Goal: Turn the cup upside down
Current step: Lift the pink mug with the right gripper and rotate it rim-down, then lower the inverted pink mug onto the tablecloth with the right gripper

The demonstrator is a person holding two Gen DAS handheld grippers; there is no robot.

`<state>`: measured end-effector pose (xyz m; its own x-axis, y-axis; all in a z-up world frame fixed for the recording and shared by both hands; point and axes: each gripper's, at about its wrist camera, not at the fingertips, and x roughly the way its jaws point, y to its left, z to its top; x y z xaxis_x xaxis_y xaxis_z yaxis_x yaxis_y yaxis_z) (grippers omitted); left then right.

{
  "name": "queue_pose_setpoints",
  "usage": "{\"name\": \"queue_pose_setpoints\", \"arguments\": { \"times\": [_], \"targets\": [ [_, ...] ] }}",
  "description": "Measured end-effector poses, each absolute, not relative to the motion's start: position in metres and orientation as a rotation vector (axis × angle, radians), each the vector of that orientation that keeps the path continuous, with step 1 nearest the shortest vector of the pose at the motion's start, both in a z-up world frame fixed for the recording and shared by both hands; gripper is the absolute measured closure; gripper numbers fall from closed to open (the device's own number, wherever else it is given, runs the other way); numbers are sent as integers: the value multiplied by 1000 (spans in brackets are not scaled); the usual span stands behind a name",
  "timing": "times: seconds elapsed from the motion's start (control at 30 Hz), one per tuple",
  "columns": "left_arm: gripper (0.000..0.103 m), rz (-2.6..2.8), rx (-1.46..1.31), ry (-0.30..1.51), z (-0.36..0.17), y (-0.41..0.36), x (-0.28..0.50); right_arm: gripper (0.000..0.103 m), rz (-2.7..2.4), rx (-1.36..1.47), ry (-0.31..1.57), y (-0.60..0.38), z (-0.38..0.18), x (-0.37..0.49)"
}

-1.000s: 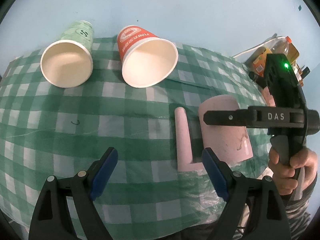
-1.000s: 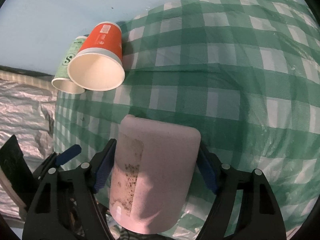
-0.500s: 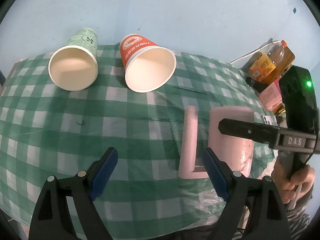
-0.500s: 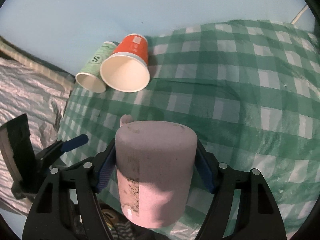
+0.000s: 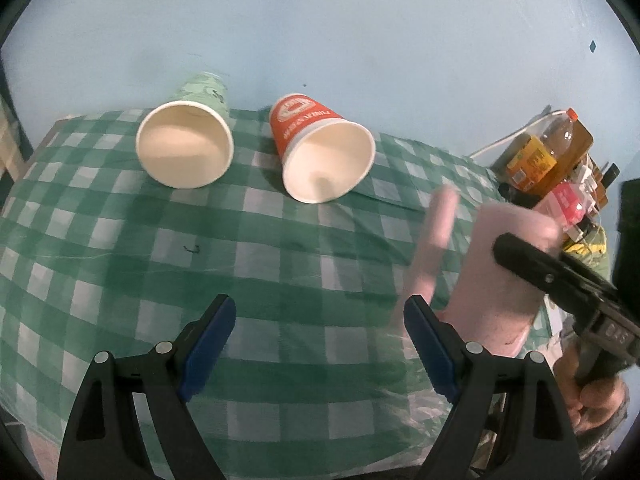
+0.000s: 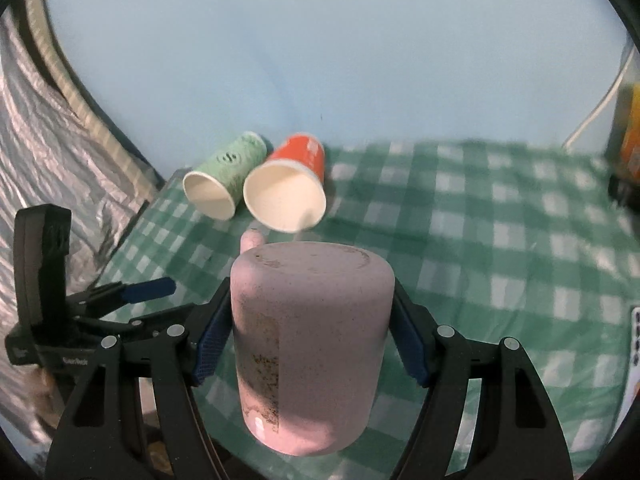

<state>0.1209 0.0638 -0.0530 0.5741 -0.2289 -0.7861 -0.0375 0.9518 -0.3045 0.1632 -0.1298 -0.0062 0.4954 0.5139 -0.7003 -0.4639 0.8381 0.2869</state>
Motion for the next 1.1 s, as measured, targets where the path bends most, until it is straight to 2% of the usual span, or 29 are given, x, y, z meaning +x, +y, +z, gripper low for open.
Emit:
{"name": "queue_pose_setpoints", "arguments": {
  "times": [0.23,0.53,1.1],
  "targets": [
    [16,-69,-283,917,-54,66,112,30,534,-53,667,-115,5,142],
    [16,-43,-328,898,-61,80,106,30,461,-142,516,-98,6,131],
    [16,-37,-367,897,-71,91,102,30,432,-222,557,-79,-26,147]
  ]
}}
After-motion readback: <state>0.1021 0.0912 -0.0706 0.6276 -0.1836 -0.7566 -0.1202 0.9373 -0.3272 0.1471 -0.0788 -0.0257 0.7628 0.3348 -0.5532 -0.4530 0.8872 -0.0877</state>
